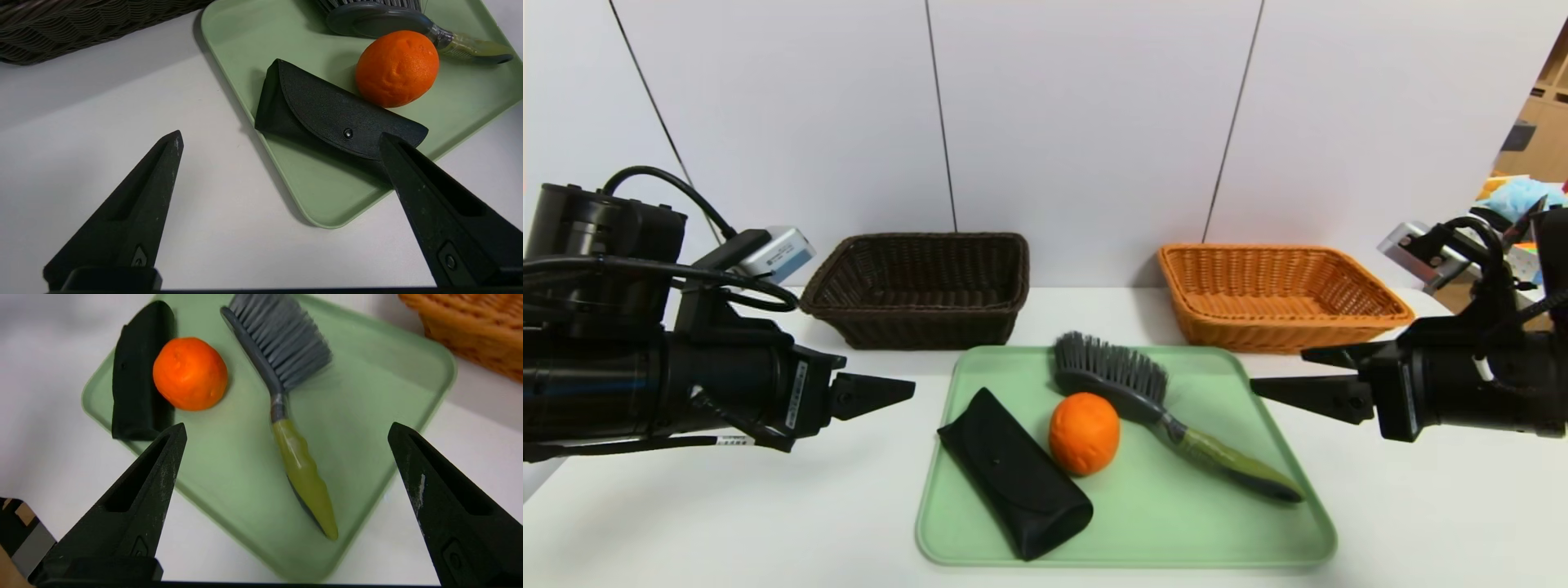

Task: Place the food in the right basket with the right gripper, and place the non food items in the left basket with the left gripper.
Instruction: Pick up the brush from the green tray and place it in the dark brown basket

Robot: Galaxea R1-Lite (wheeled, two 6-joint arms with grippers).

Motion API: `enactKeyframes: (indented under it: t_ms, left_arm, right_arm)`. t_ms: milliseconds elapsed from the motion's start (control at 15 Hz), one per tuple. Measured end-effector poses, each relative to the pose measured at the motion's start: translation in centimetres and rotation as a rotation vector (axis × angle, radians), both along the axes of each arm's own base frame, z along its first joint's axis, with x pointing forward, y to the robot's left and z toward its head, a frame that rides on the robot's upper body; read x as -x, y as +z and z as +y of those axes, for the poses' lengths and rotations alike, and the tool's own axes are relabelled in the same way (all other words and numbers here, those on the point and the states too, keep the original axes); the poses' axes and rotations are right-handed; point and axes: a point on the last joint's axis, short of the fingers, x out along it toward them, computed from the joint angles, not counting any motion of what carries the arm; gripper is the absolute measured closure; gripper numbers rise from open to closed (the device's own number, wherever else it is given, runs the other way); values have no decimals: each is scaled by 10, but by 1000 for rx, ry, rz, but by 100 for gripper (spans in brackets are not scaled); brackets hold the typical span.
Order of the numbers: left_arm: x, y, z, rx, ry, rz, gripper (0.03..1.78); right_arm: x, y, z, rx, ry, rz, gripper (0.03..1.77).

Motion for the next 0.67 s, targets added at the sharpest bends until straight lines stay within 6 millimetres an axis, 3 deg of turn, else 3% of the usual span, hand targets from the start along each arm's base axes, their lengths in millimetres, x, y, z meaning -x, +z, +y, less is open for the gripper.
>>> enactKeyframes:
  t_ms: [333,667]
  left_arm:
    - [0,0,0,0,4,1,12]
    - [2,-2,1,-1,7,9,12]
  right_arm:
    - [-25,-12,30,14,78,18,10]
    - [-50,-24,44,66,62,93,10]
